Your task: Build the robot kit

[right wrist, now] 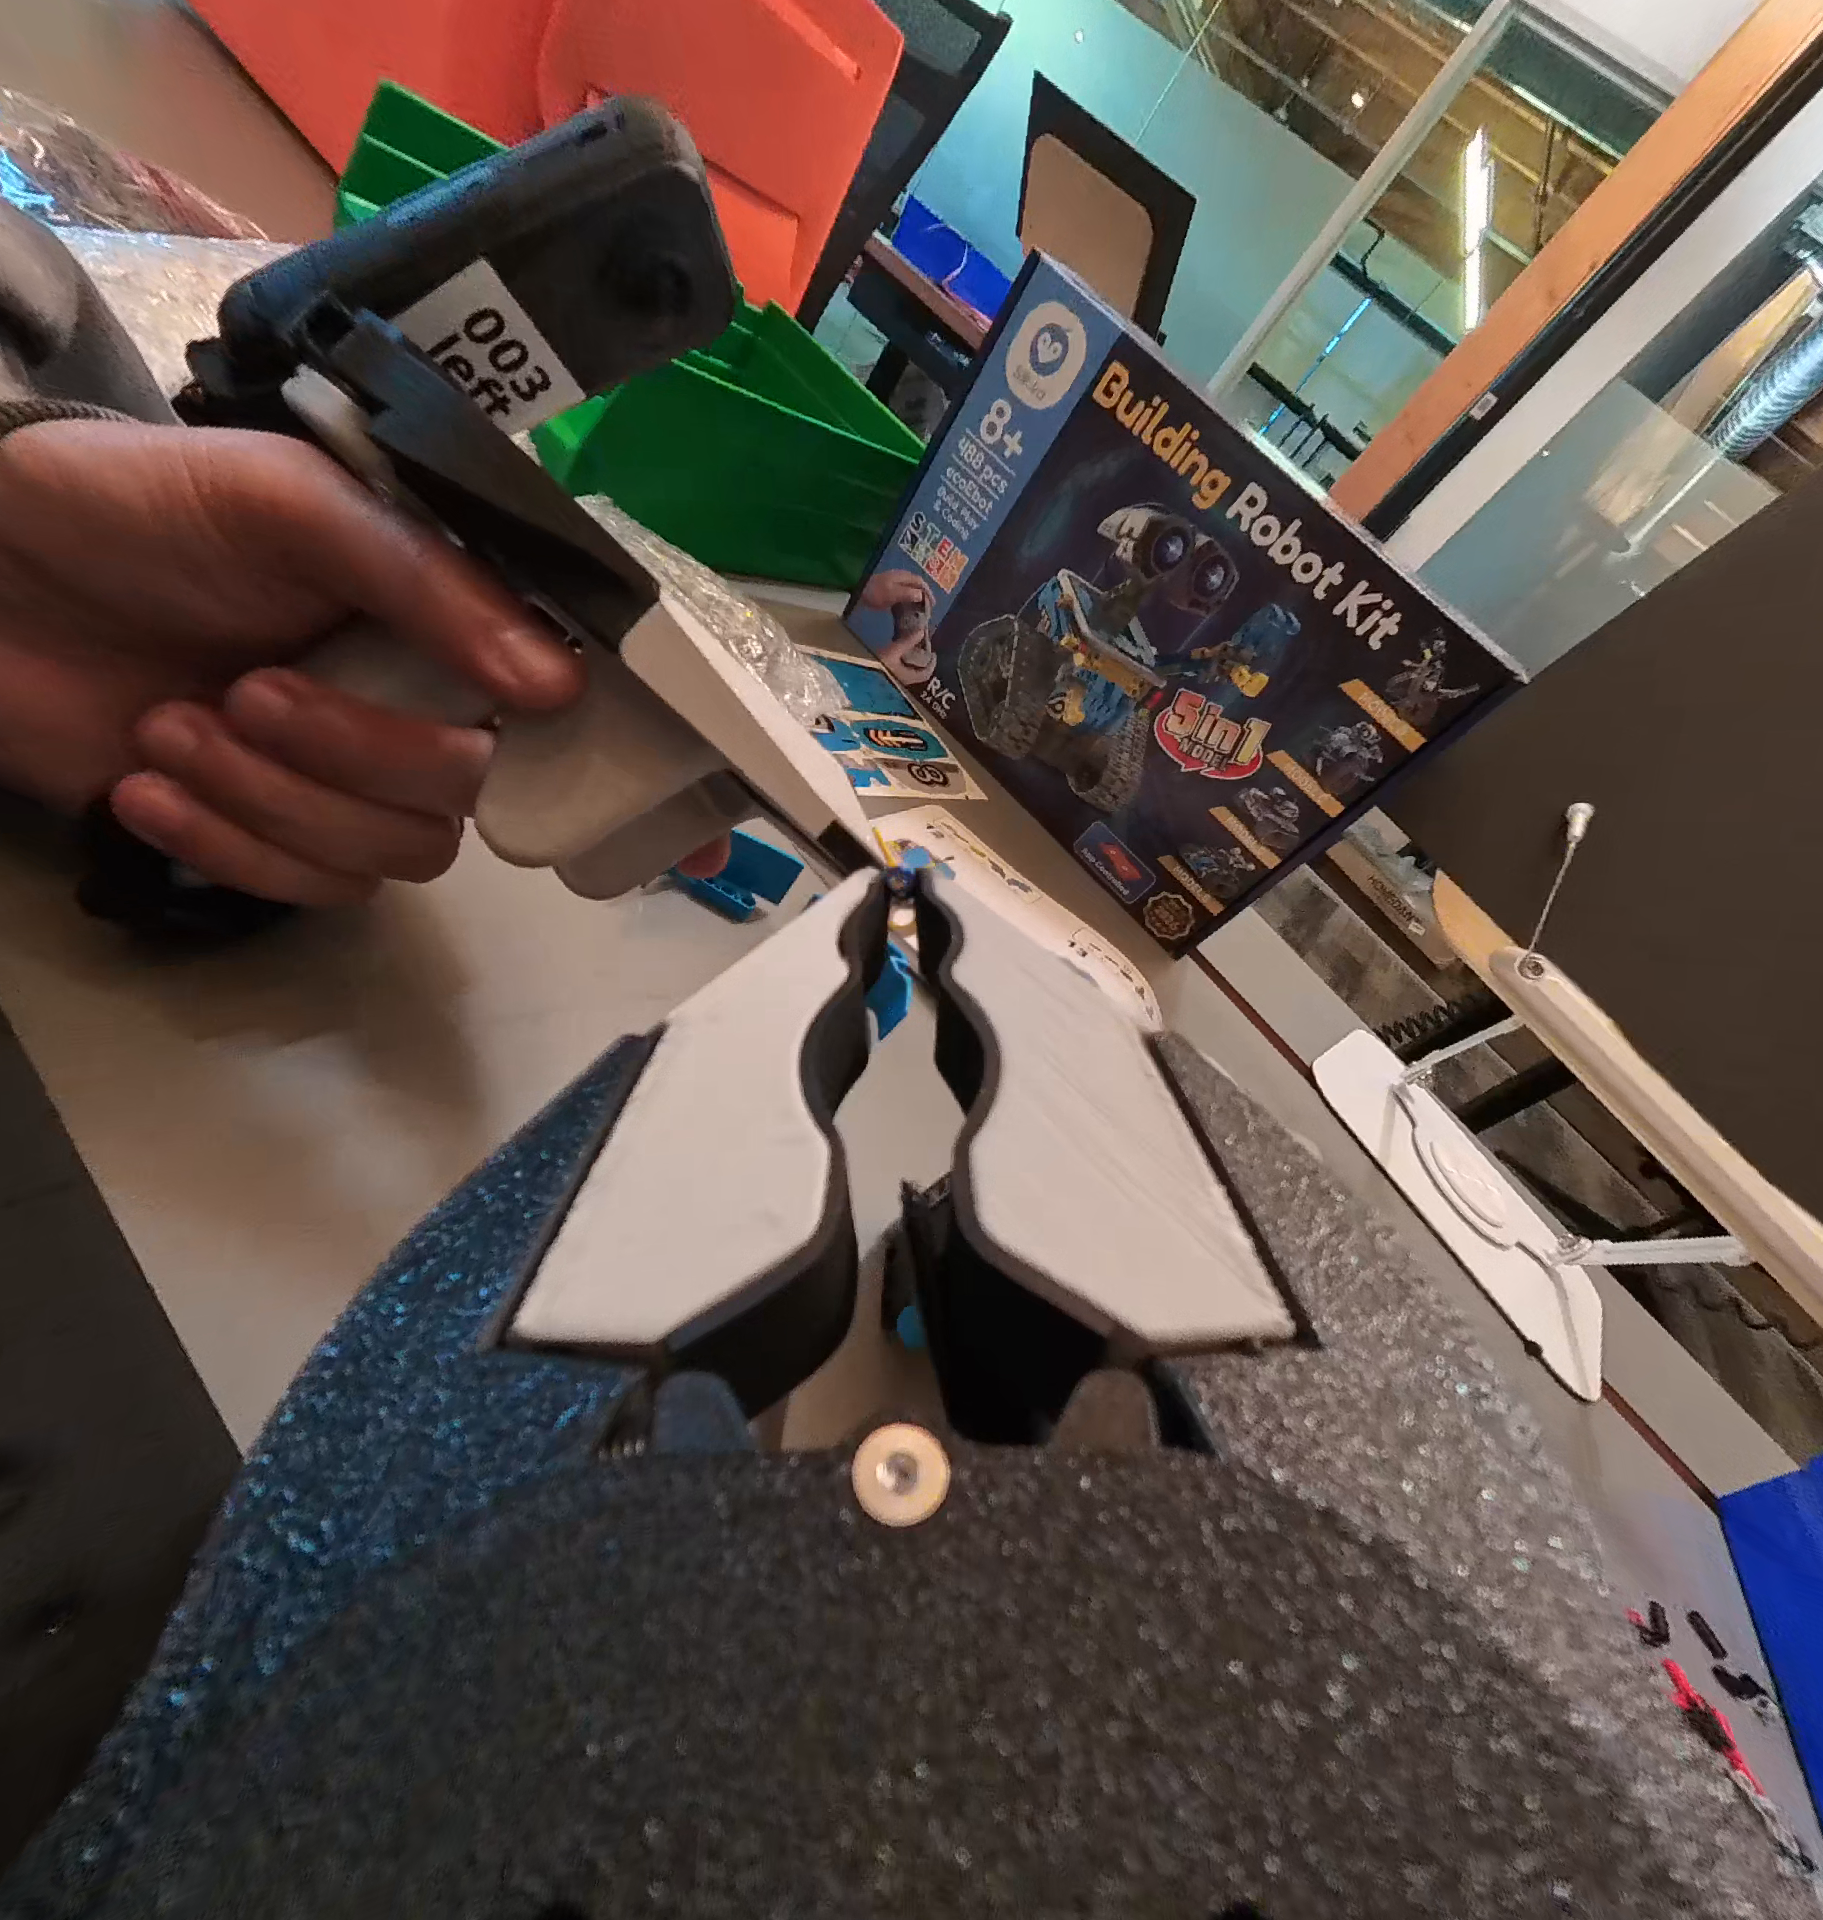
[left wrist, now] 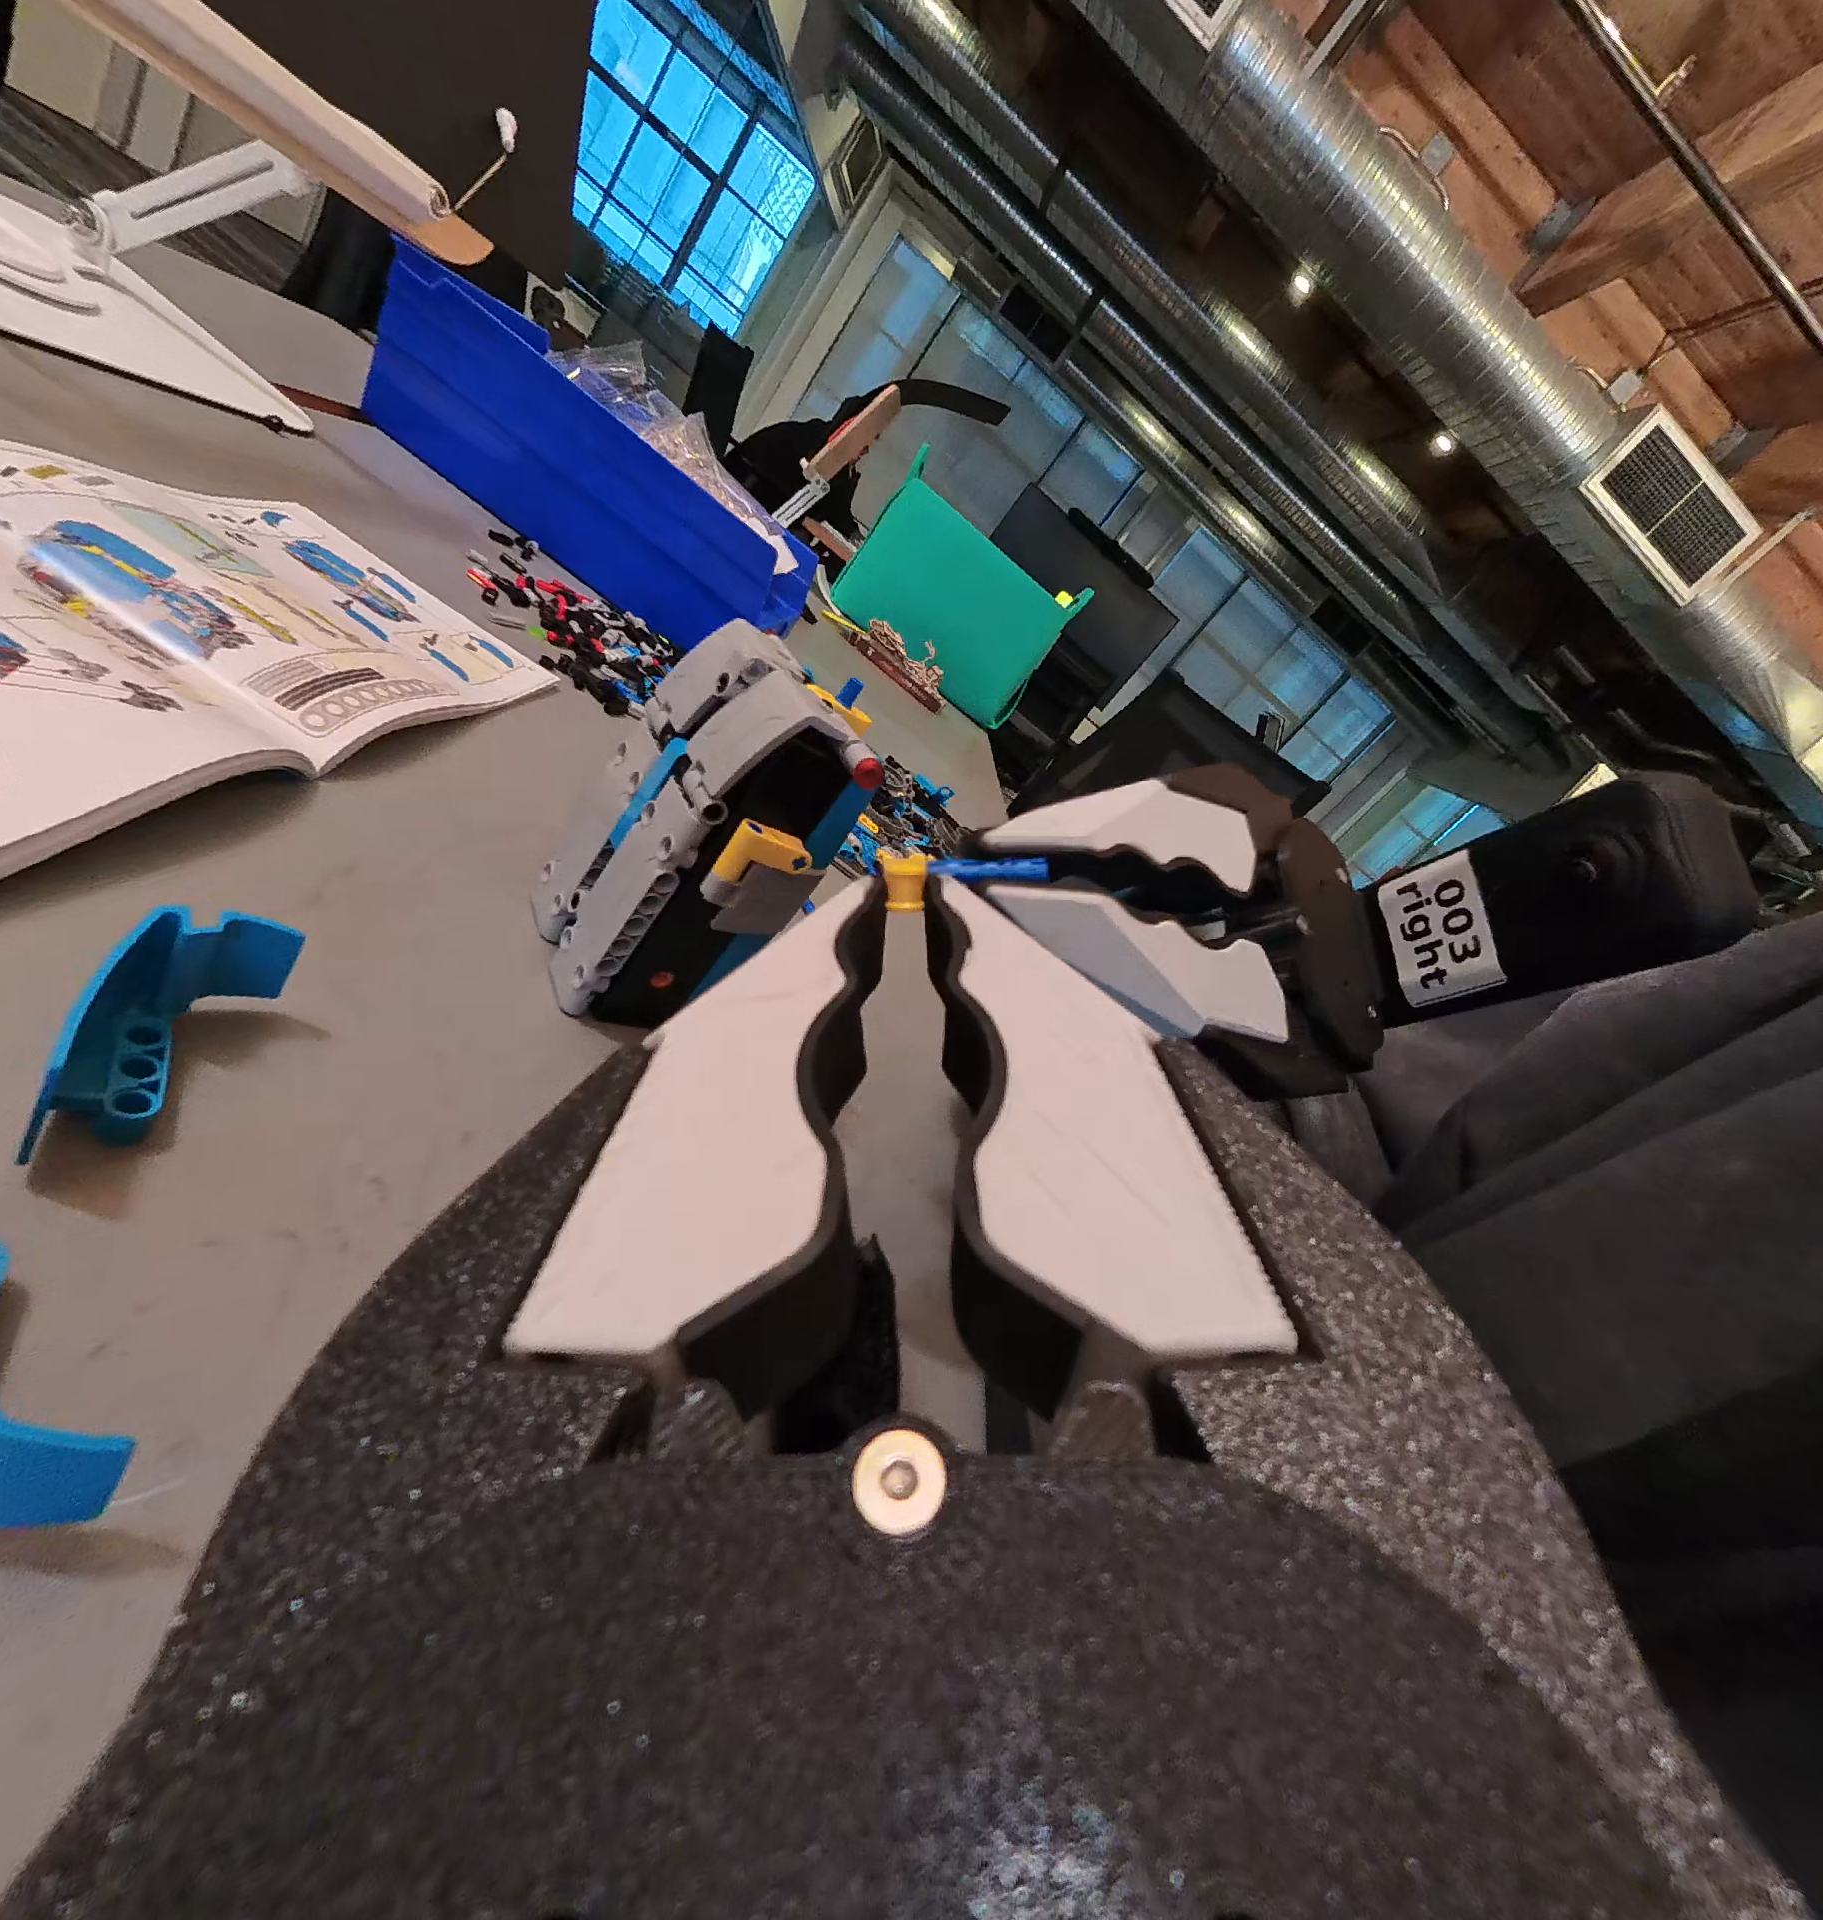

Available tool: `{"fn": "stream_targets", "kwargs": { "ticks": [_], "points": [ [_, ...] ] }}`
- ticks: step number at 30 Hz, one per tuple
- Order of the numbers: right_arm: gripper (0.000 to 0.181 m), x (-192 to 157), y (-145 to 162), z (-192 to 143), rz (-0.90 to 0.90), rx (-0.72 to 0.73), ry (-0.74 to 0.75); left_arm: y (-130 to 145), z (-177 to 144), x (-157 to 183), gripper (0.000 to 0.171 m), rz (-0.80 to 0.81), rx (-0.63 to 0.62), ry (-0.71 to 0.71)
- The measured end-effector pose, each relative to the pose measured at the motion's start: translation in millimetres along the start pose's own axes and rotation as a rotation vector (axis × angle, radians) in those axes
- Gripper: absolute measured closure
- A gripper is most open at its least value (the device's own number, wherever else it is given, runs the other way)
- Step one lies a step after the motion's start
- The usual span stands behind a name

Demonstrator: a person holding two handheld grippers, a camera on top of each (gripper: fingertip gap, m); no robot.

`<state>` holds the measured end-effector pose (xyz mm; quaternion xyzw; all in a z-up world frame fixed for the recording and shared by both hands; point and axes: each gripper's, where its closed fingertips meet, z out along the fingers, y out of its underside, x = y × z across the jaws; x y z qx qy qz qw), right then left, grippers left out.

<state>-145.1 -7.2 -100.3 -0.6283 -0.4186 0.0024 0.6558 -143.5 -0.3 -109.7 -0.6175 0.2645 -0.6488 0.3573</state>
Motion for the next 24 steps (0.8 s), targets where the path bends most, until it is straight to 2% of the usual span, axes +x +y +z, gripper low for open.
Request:
{"fn": "stream_targets", "kwargs": {
  "ticks": [4, 11, 16, 24],
  "points": [
    [0.177, -0.7, 6.2, 1.7, -0.006, -0.032, -0.002, -1.9, -1.7, -3.2, 0.165, -0.021, 0.008, -0.008],
    [0.177, -2.4, 12.2, 4.0, -0.052, -0.08, 0.014, 2.2, -0.6, -7.1, 0.165, 0.084, -0.02, -0.081],
    [0.177, -3.0, 14.9, 3.9, -0.13, -0.101, 0.043, 3.0, -0.6, -7.7, 0.165, 0.074, -0.025, -0.078],
    [0.177, -2.0, 14.0, 3.7, -0.11, -0.091, 0.037, 4.3, 0.2, -7.6, 0.165, 0.07, -0.032, -0.074]
  ]
}}
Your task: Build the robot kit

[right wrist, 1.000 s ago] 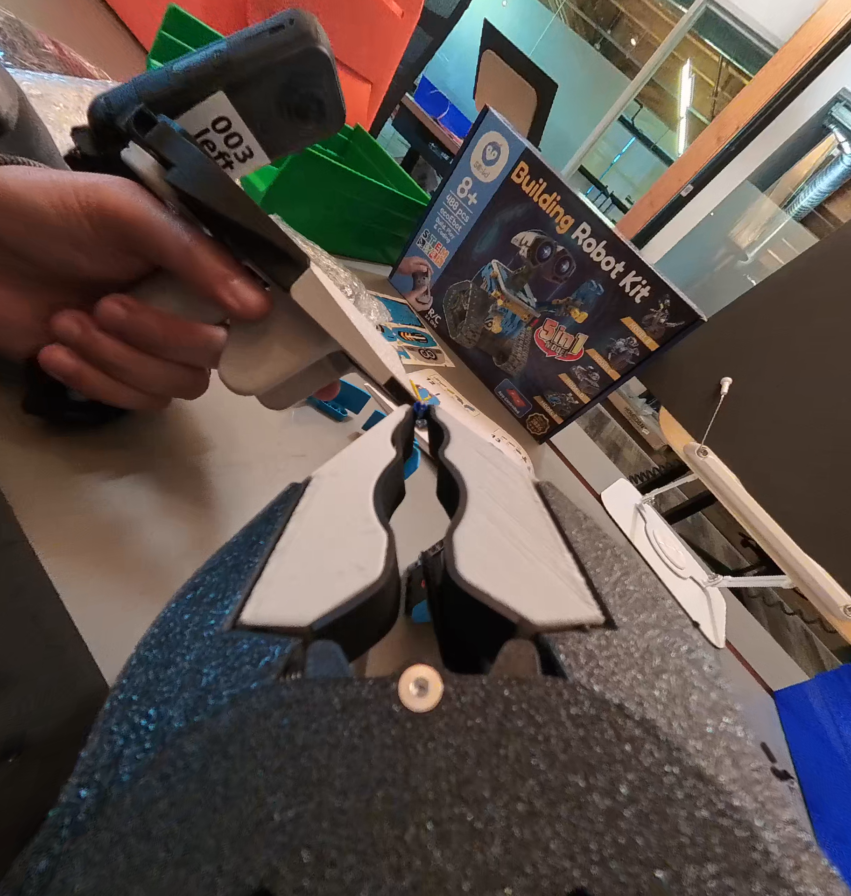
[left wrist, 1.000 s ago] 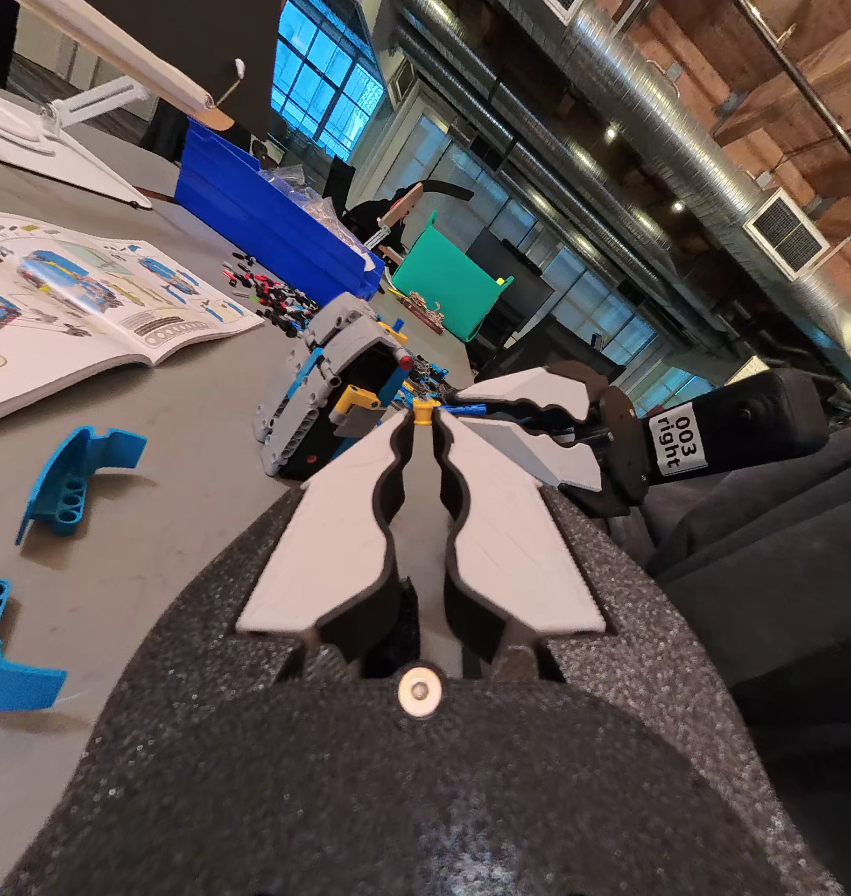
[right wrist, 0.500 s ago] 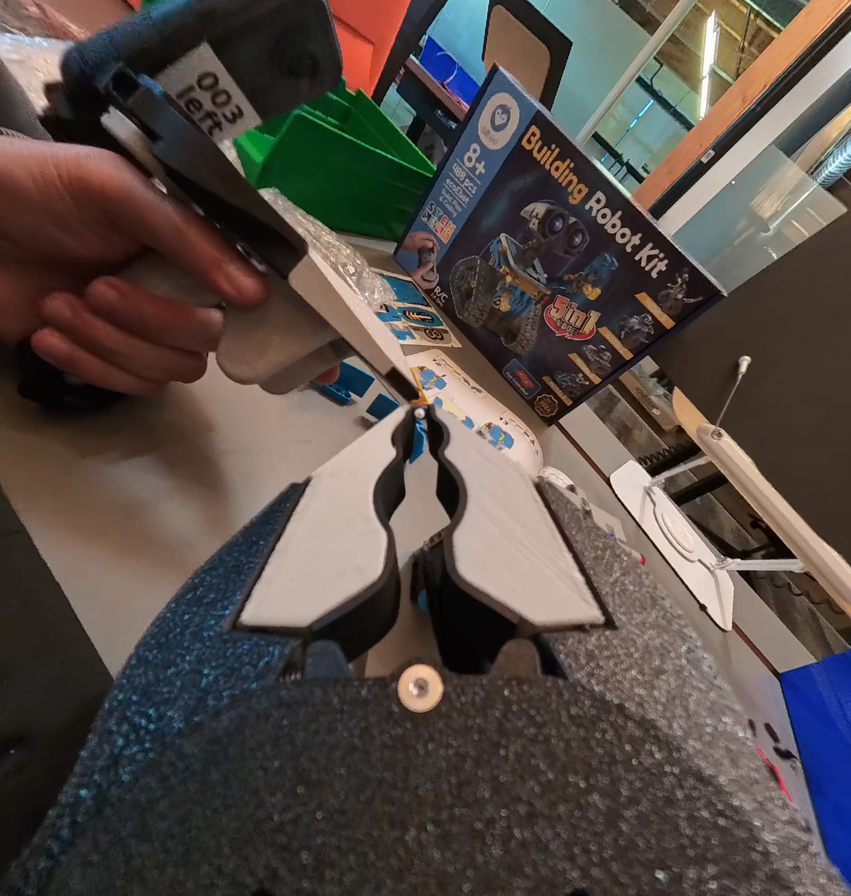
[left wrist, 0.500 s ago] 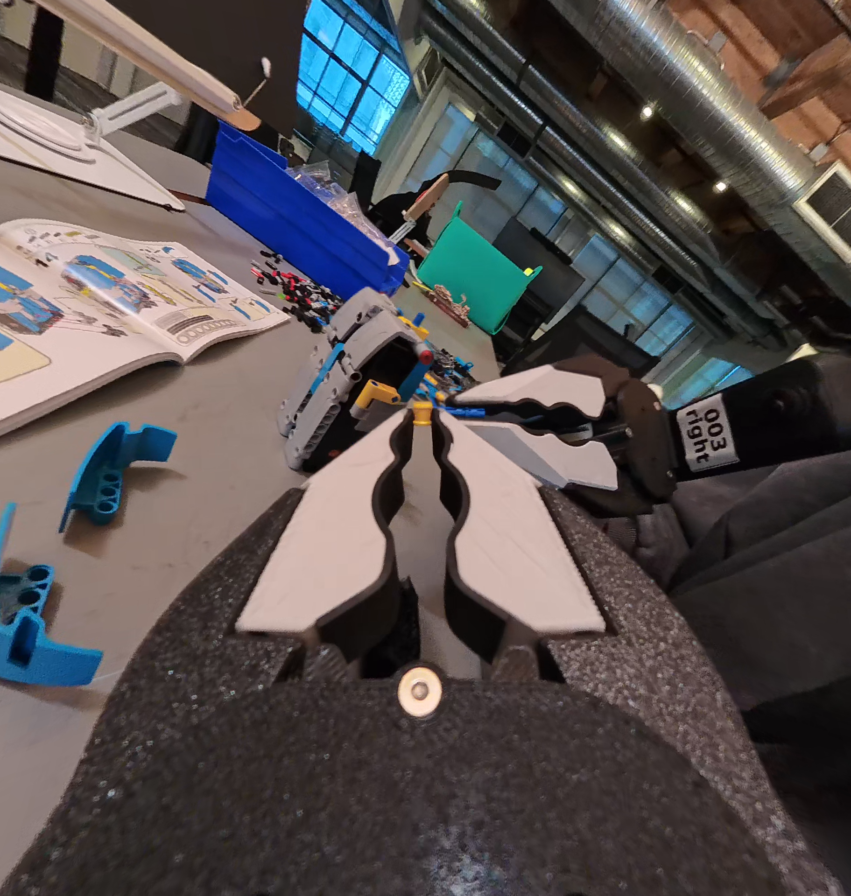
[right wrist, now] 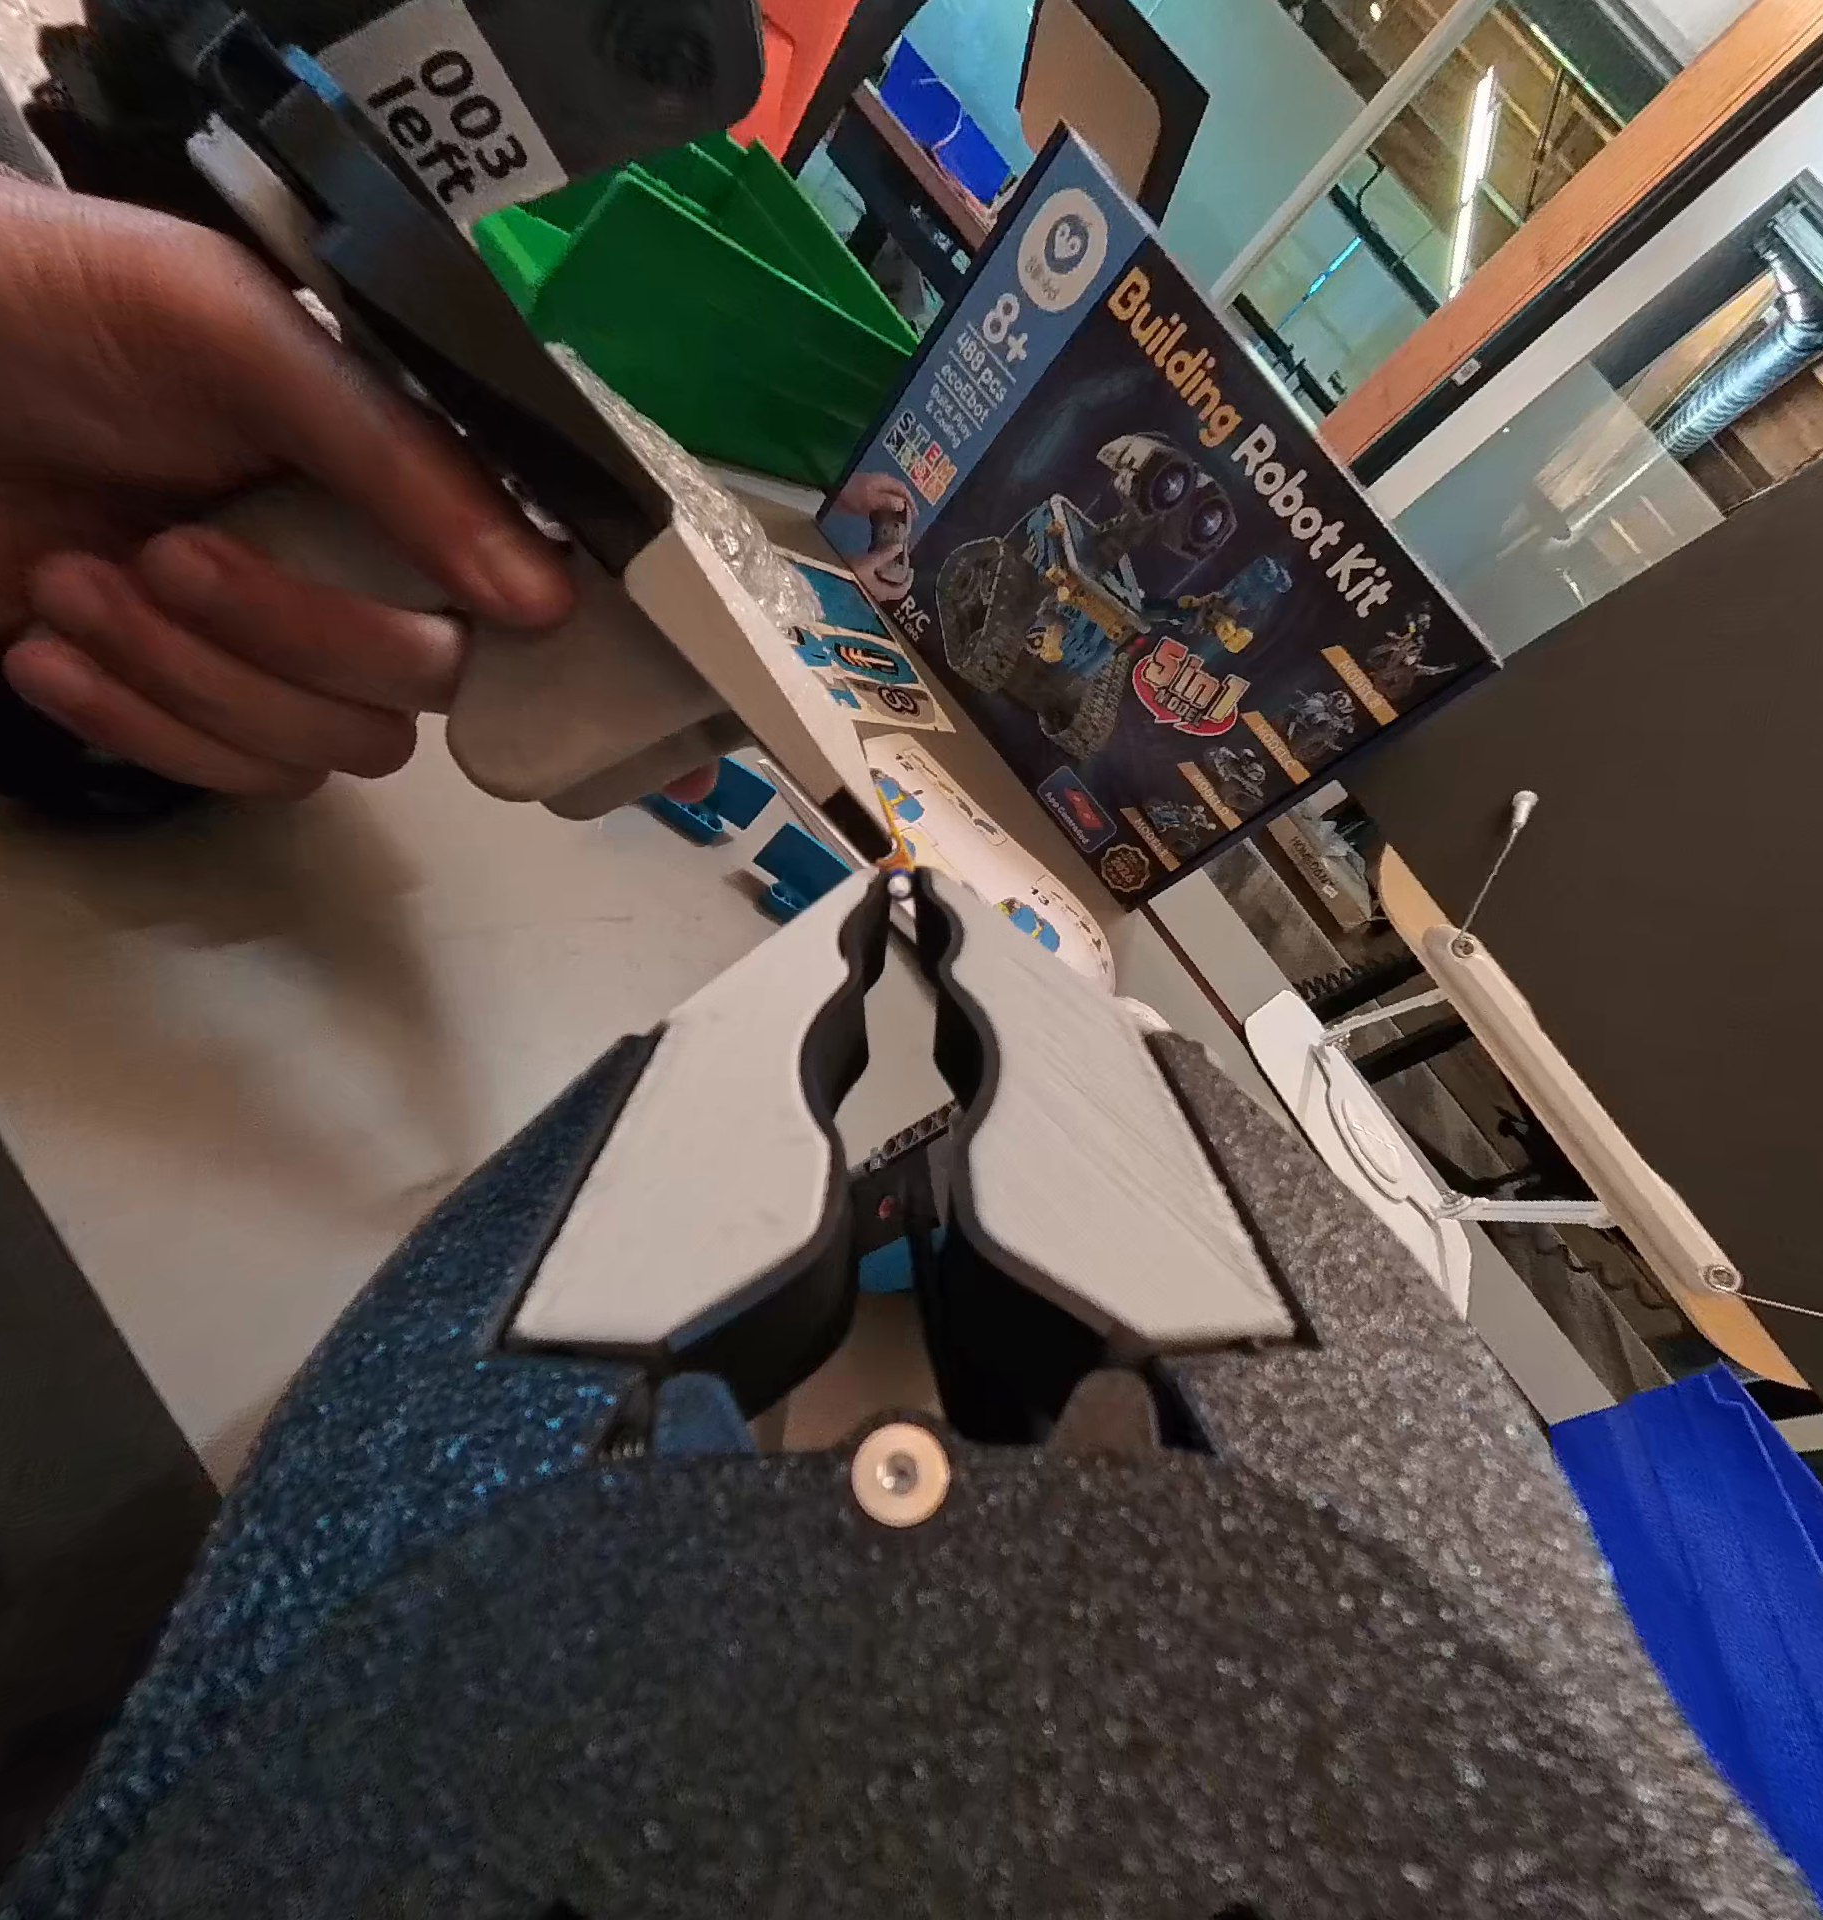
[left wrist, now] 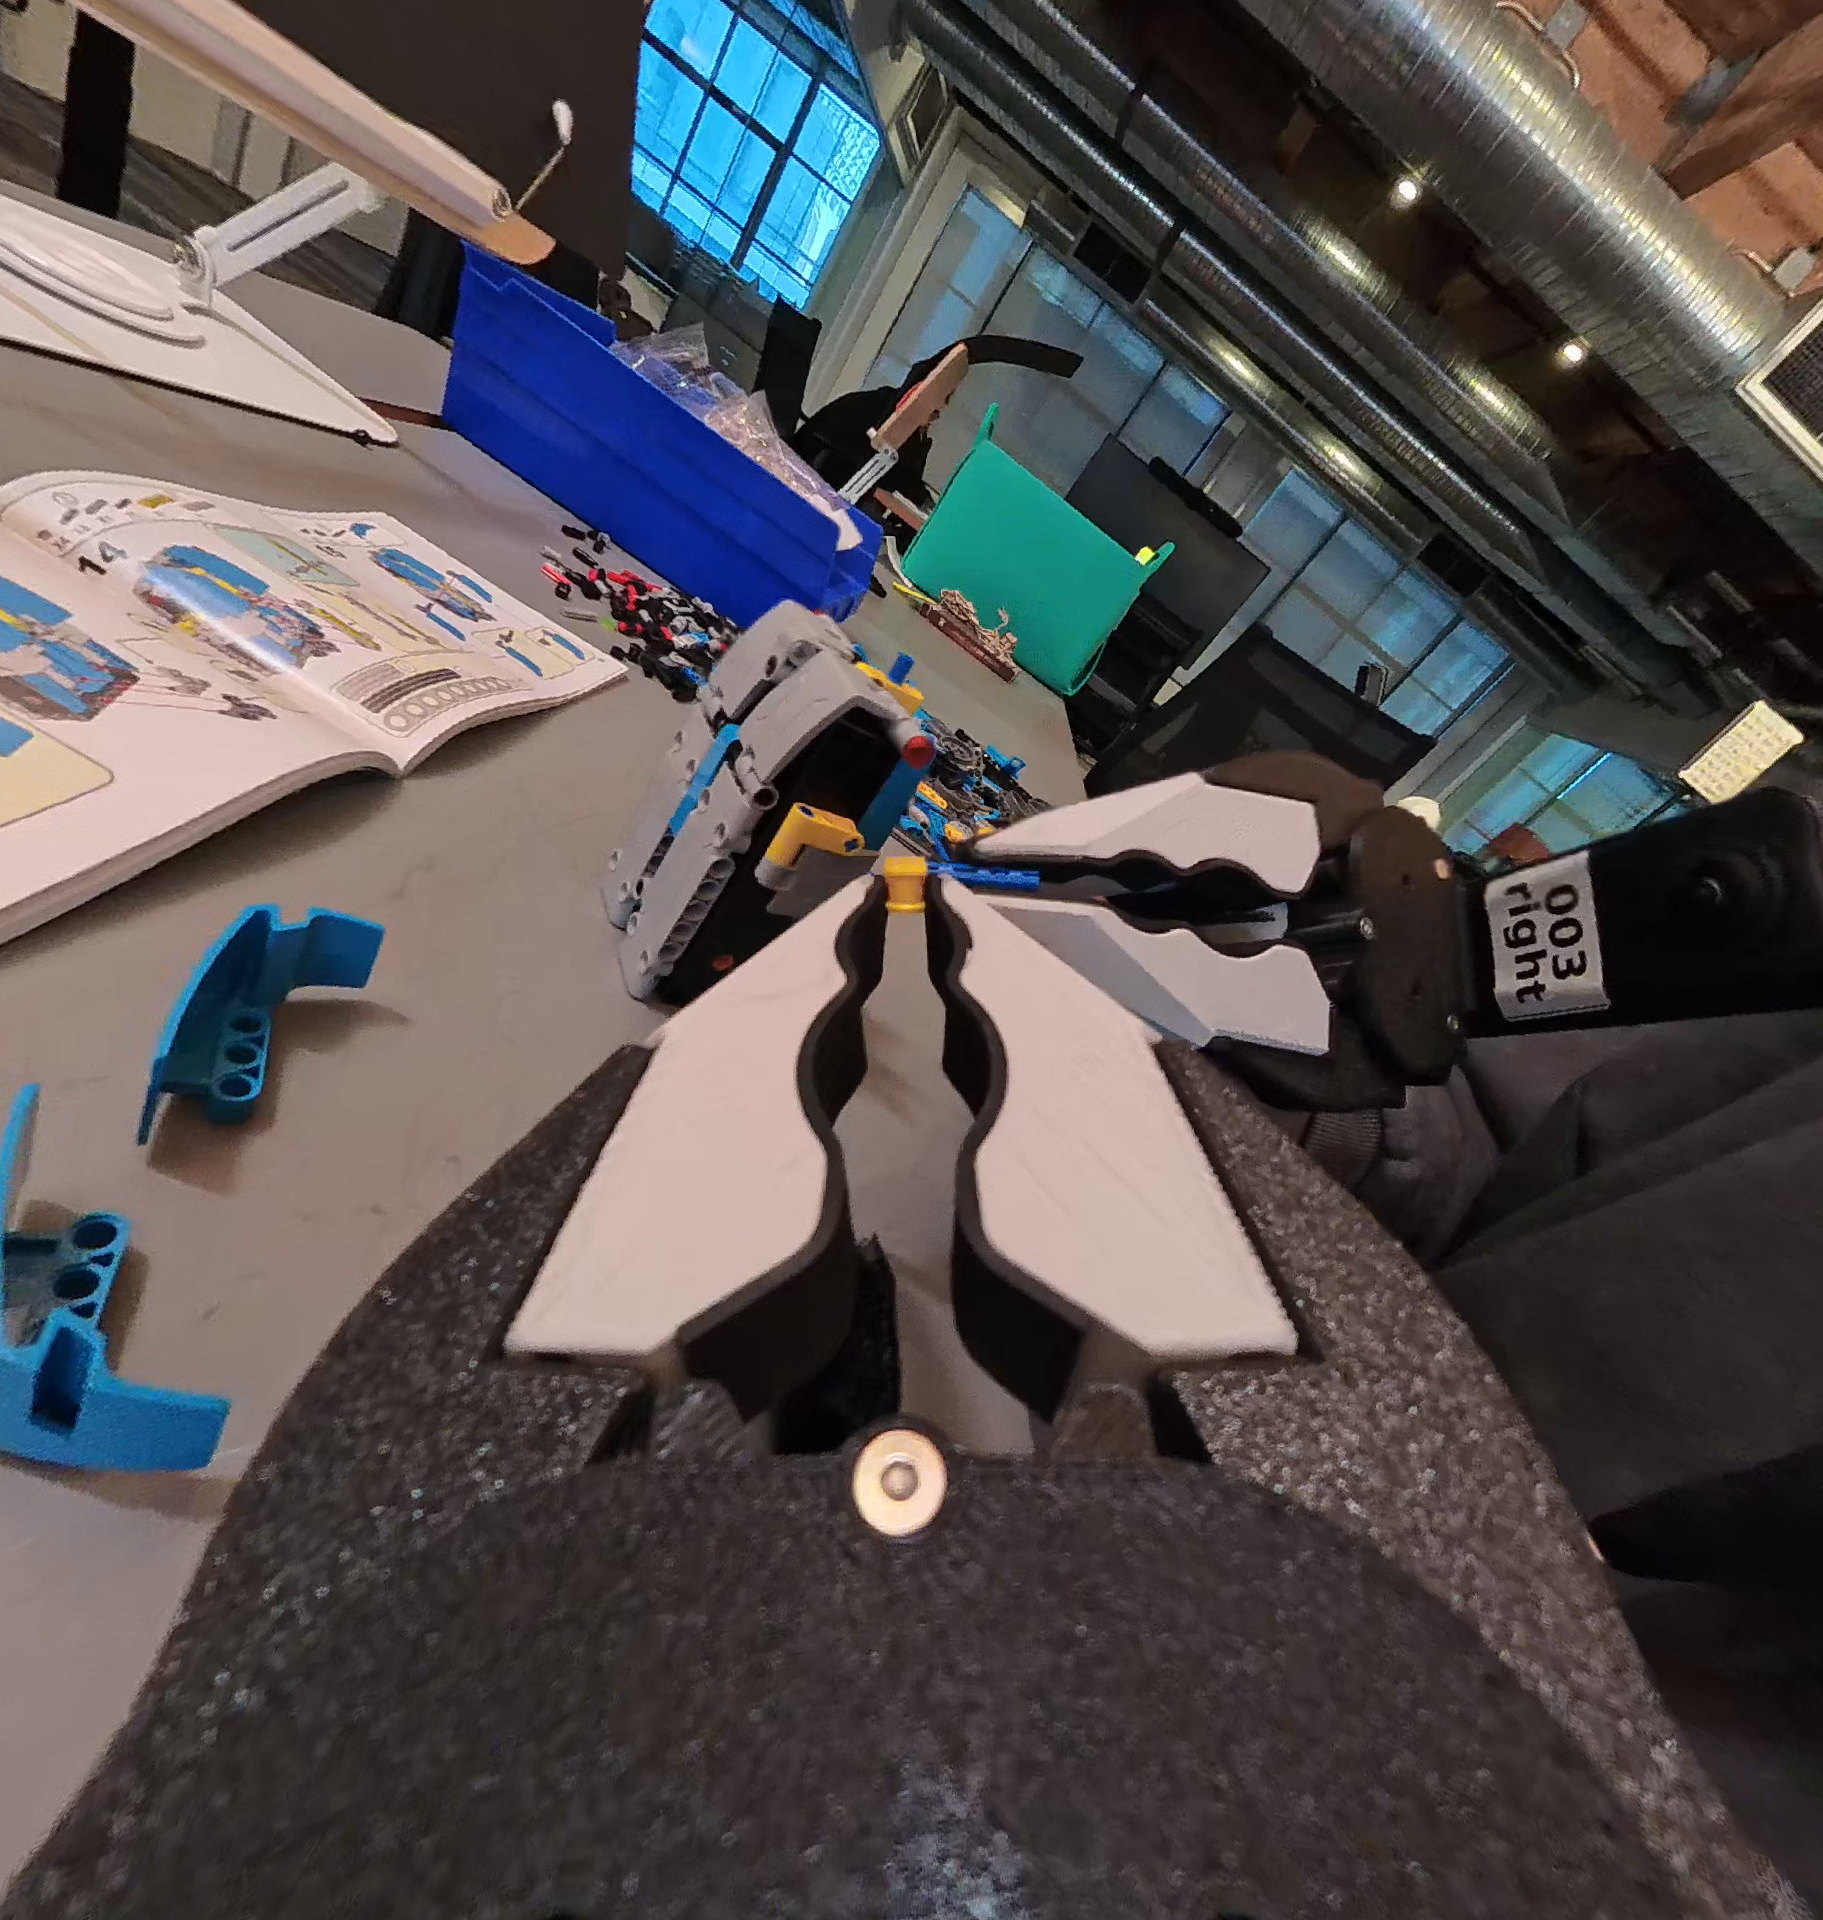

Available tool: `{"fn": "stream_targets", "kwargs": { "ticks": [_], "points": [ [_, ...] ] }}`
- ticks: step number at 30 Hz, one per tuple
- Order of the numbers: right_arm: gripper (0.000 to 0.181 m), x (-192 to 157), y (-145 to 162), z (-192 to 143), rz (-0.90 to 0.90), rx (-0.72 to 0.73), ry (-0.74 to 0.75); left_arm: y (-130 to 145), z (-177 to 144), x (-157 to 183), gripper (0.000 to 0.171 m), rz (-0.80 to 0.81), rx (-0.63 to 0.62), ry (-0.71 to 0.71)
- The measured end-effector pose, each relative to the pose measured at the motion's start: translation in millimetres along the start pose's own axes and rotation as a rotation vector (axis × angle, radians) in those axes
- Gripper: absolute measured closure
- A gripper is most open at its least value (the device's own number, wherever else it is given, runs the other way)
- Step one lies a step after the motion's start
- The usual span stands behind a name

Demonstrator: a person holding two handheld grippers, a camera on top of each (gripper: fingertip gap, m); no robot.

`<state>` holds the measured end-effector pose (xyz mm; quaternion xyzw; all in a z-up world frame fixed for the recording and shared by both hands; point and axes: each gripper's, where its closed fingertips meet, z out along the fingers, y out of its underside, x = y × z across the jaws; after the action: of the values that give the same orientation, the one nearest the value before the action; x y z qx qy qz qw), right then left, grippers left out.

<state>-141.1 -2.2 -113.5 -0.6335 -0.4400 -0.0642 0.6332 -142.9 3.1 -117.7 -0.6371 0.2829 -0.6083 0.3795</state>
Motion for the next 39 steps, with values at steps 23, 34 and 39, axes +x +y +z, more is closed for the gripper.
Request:
{"fn": "stream_targets", "kwargs": {
  "ticks": [23, 34, 39],
  "points": [
    [0.178, -3.5, 9.5, -3.4, -0.073, -0.038, -0.037, 12.2, 6.6, 41.8, 0.165, 0.254, -0.119, 0.062],
    [0.177, -10.4, 36.6, 3.1, 0.079, -0.144, -0.127, 3.8, -0.1, 15.5, 0.165, 0.469, -0.082, -0.088],
    [0.177, -16.7, 31.5, 1.7, 0.06, -0.133, -0.142, 19.1, 6.1, 13.6, 0.165, 0.515, -0.15, -0.111]
  ]
}}
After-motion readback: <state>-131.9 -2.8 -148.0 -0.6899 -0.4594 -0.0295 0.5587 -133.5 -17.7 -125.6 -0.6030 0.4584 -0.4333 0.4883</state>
